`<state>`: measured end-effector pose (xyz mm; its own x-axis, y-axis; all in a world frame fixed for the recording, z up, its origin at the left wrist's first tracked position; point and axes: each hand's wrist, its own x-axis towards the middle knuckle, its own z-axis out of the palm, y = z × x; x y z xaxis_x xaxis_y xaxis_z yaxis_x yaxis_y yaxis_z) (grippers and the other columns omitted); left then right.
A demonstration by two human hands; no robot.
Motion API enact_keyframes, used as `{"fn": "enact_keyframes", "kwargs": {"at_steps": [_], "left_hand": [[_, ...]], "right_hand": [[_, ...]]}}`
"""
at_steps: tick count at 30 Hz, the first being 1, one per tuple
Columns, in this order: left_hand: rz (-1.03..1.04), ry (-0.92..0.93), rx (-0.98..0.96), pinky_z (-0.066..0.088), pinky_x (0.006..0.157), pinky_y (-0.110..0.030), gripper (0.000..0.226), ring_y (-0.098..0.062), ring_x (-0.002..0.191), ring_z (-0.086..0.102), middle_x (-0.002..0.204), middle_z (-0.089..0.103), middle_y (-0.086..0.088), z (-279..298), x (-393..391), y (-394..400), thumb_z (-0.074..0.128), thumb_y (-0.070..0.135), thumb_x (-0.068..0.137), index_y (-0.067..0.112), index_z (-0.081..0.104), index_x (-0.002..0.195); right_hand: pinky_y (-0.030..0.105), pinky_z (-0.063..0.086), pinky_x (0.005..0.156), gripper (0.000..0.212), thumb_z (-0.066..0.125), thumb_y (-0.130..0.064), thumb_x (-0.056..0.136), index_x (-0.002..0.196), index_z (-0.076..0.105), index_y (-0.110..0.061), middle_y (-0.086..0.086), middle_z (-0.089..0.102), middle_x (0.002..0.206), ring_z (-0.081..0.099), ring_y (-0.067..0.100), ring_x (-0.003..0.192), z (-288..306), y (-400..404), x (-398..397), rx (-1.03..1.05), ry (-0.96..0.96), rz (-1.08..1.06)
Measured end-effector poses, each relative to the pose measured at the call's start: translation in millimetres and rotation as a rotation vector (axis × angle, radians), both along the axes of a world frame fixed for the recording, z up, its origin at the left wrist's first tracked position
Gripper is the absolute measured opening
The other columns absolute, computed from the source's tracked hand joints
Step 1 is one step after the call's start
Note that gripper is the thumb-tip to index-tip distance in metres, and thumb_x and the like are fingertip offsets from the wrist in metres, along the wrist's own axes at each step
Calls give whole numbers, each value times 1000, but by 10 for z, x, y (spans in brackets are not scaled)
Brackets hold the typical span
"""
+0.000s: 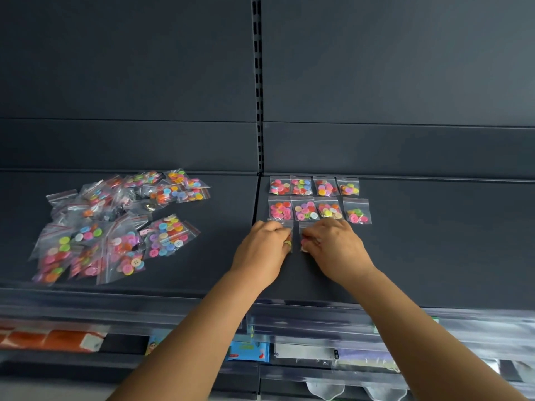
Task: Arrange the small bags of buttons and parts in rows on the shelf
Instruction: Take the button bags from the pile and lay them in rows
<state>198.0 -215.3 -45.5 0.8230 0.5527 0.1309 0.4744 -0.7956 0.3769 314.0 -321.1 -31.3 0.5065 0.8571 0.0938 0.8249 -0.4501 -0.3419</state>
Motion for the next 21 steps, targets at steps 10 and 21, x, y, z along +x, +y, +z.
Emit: {"fn": "enact_keyframes", "kwargs": {"at_steps": [10,21], "left_hand": [[-7,-37,152,37,99,-30,49,-17,126,38,136,48,3,184,-259,47,51,32,95,17,41,140],[182,-16,214,27,107,-28,57,-18,132,34,143,42,1,299,-1324,663,50,37,94,18,32,145]], "right_hand": [[33,27,107,44,46,-37,95,135,47,-19,-1,49,137,38,23,128,211,186,-301,26,-98,55],[33,27,111,51,49,-35,94,141,39,-18,-1,45,142,34,19,133,365,890,-1144,110,-73,248]]}}
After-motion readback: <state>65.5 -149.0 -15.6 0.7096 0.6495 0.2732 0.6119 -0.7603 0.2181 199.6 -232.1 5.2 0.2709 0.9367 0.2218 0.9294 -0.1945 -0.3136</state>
